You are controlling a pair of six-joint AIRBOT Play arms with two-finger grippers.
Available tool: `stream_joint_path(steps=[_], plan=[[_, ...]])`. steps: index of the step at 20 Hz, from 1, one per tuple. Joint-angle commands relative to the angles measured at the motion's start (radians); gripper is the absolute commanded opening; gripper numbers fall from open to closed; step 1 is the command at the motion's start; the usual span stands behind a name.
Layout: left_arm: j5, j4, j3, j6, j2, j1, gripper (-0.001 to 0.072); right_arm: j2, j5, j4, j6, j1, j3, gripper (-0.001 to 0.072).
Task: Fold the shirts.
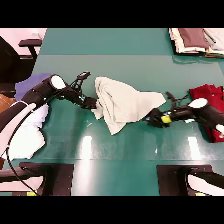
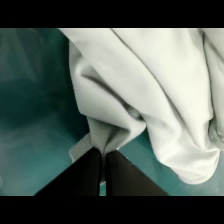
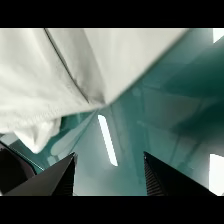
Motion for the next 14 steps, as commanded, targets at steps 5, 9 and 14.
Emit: stream_joint_path(steps=[5,9,14], plan=[[-0.018,0.039,0.001,0.000,0.000,0.002,0.0025,-0.210,-0.175,0.083,-0.026,0.183,0.197,0.0261],[-0.015,0.113,0.011,-0.009,0.001,0.002,0.0025,-0.196,-0.167,0.051,-0.027,0.150,0.264,0.0018],[0.001,0.219,0.125,-0.077,0.124,0.106,0.0024,0.007,0.002,-0.304,0.035,-0.011,0.438,0.0017]])
